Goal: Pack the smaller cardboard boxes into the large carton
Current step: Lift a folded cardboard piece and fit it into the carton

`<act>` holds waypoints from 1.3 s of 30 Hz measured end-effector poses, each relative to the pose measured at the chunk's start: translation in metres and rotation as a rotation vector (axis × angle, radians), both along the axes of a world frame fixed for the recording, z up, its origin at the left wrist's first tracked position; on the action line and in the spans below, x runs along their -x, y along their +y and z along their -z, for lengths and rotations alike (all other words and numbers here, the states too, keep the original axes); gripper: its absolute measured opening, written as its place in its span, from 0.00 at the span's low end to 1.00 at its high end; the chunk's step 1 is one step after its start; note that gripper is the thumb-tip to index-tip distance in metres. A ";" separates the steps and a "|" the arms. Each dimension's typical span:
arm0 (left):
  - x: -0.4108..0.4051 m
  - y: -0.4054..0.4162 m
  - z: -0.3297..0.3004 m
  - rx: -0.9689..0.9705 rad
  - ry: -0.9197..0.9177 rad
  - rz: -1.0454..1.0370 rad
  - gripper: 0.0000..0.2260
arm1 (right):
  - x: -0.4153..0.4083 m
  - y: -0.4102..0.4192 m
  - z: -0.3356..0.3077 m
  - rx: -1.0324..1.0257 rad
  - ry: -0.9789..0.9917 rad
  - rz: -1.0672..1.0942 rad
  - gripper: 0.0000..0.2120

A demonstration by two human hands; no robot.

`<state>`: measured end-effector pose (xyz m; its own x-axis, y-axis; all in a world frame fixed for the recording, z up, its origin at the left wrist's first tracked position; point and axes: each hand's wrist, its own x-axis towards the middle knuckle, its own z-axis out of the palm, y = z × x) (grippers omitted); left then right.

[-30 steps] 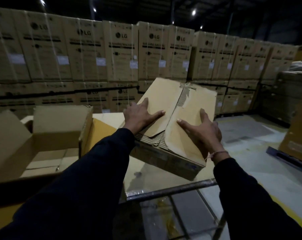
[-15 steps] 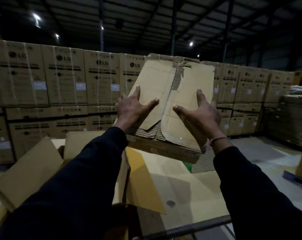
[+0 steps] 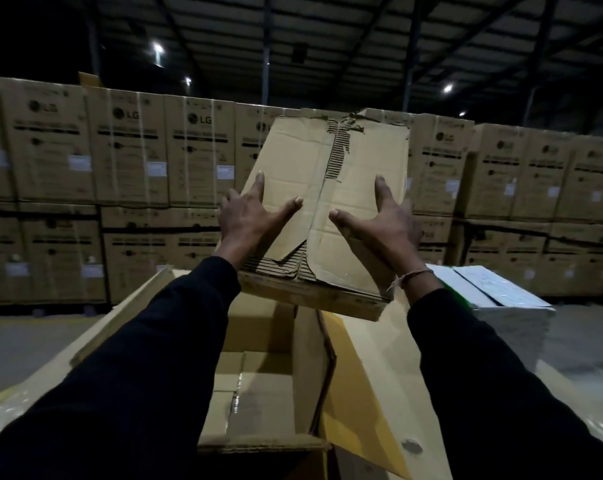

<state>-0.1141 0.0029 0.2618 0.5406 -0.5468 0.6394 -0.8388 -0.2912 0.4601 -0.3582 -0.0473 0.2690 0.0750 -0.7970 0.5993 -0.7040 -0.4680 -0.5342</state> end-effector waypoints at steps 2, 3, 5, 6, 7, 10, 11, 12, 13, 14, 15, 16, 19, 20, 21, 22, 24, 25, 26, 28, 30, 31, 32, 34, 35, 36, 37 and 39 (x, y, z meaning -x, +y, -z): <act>-0.021 0.002 -0.001 -0.018 0.006 -0.044 0.56 | -0.023 -0.007 0.000 -0.016 0.004 -0.047 0.56; -0.031 0.003 -0.001 -0.024 0.007 -0.065 0.56 | -0.034 -0.009 0.000 -0.016 0.012 -0.067 0.56; -0.051 0.008 -0.001 -0.024 0.009 -0.093 0.56 | -0.056 -0.012 -0.001 0.003 0.033 -0.098 0.55; -0.061 0.011 -0.001 -0.023 0.012 -0.098 0.56 | -0.067 -0.014 -0.002 0.015 0.038 -0.113 0.55; -0.071 0.014 -0.001 -0.026 0.016 -0.101 0.55 | -0.078 -0.015 -0.002 0.022 0.042 -0.128 0.55; -0.103 0.024 0.001 -0.053 0.005 -0.123 0.54 | -0.113 -0.017 -0.004 0.000 0.066 -0.164 0.55; -0.114 0.027 0.002 -0.074 -0.005 -0.137 0.54 | -0.125 -0.018 -0.003 -0.015 0.073 -0.174 0.55; -0.125 0.029 0.005 -0.106 -0.013 -0.151 0.54 | -0.136 -0.020 -0.002 -0.032 0.078 -0.186 0.55; -0.135 0.030 0.009 -0.147 -0.021 -0.161 0.54 | -0.146 -0.022 0.001 -0.052 0.084 -0.199 0.55; -0.145 0.031 0.014 -0.192 -0.030 -0.163 0.54 | -0.155 -0.024 0.006 -0.078 0.093 -0.209 0.55; -0.155 0.031 0.022 -0.240 -0.038 -0.158 0.55 | -0.162 -0.026 0.013 -0.114 0.104 -0.215 0.56; -0.164 0.031 0.031 -0.289 -0.043 -0.144 0.55 | -0.168 -0.028 0.021 -0.154 0.115 -0.219 0.57; -0.186 0.032 0.068 -0.415 -0.073 -0.060 0.57 | -0.181 -0.032 0.055 -0.272 0.134 -0.254 0.59; -0.191 0.034 0.082 -0.437 -0.090 -0.034 0.56 | -0.184 -0.033 0.067 -0.319 0.153 -0.255 0.59; -0.195 0.036 0.095 -0.450 -0.098 -0.005 0.56 | -0.187 -0.033 0.079 -0.368 0.178 -0.243 0.60; -0.198 0.037 0.107 -0.464 -0.094 0.028 0.55 | -0.190 -0.033 0.091 -0.413 0.203 -0.225 0.60; -0.201 0.040 0.131 -0.506 -0.079 0.079 0.51 | -0.195 -0.033 0.118 -0.489 0.225 -0.201 0.62; -0.202 0.041 0.143 -0.535 -0.073 0.090 0.49 | -0.196 -0.032 0.131 -0.525 0.221 -0.203 0.63; -0.202 0.041 0.154 -0.562 -0.065 0.093 0.48 | -0.198 -0.032 0.144 -0.563 0.218 -0.211 0.64; -0.203 0.044 0.175 -0.603 -0.059 0.090 0.46 | -0.201 -0.032 0.168 -0.631 0.231 -0.229 0.64; -0.204 0.045 0.197 -0.651 -0.056 0.091 0.47 | -0.206 -0.034 0.188 -0.705 0.230 -0.250 0.63; -0.205 0.046 0.207 -0.676 -0.041 0.092 0.47 | -0.208 -0.035 0.197 -0.746 0.229 -0.258 0.62; -0.206 0.046 0.217 -0.697 -0.021 0.098 0.48 | -0.211 -0.036 0.207 -0.778 0.234 -0.260 0.60; -0.207 0.047 0.234 -0.730 0.011 0.116 0.48 | -0.213 -0.038 0.227 -0.824 0.253 -0.252 0.59; -0.207 0.047 0.243 -0.745 0.024 0.126 0.48 | -0.213 -0.039 0.237 -0.843 0.265 -0.246 0.58; -0.206 0.047 0.253 -0.762 0.036 0.136 0.47 | -0.214 -0.039 0.247 -0.861 0.276 -0.241 0.57; -0.205 0.047 0.262 -0.784 0.048 0.144 0.46 | -0.214 -0.039 0.257 -0.875 0.287 -0.237 0.56; -0.204 0.045 0.280 -0.838 0.067 0.153 0.44 | -0.216 -0.039 0.275 -0.902 0.311 -0.240 0.55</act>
